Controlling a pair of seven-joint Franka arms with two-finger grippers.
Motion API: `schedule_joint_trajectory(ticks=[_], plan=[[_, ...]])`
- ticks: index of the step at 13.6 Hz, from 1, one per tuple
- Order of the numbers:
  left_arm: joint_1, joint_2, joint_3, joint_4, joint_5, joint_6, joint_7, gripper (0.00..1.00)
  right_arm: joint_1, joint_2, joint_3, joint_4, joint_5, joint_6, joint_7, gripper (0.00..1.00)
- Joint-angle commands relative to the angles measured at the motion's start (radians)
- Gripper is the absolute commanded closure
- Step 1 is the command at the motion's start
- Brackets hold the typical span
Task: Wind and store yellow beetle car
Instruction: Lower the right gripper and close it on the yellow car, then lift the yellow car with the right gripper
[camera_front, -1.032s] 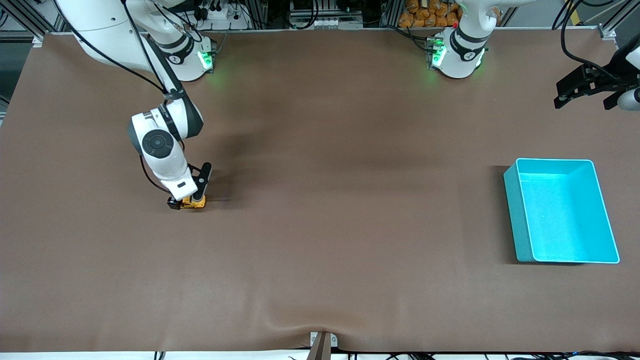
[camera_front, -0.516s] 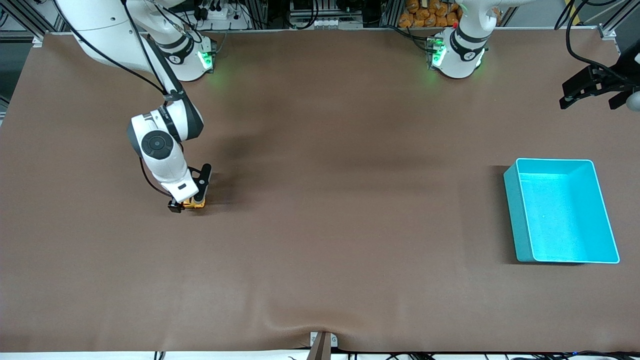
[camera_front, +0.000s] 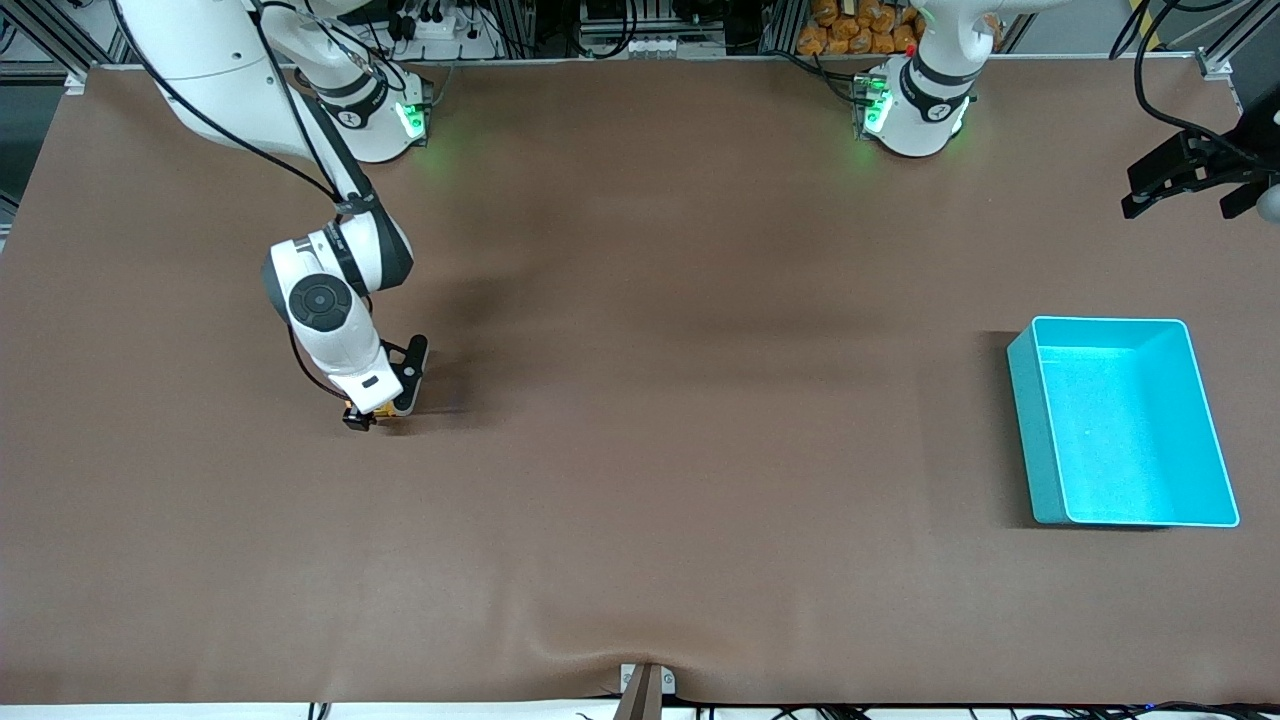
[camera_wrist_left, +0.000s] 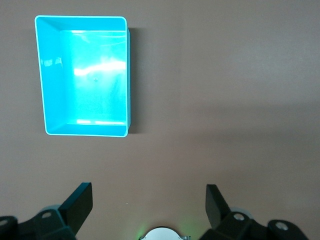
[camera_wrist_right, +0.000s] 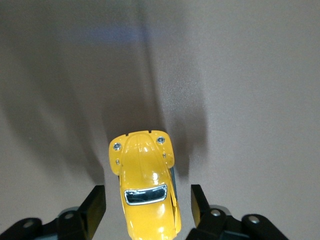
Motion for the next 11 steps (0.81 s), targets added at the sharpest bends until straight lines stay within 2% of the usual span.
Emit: schedule_joint_trajectory(ticks=[1,3,4,6,11], plan=[[0.005,-0.004,-0.004,0.003,0.023,-0.005,0.007,0.0,0.015,0.011,-0.007,0.017,0.026,-0.004,-0.031,0.49],[0.005,-0.004,-0.004,0.003,0.023,-0.005,0.007,0.0,0.021,0.014,-0.007,0.017,0.029,-0.004,-0.042,0.89],[0.005,-0.004,-0.004,0.003,0.023,-0.005,0.007,0.0,0.053,0.014,-0.012,0.015,0.029,-0.004,-0.042,1.0],[0.004,-0.004,-0.004,0.003,0.023,-0.005,0.007,0.0,0.07,0.016,-0.027,0.014,0.029,-0.004,-0.04,1.0],[0.005,-0.004,-0.004,0.003,0.023,-0.005,0.007,0.0,0.018,0.06,-0.027,0.017,0.02,0.061,-0.046,1.0]])
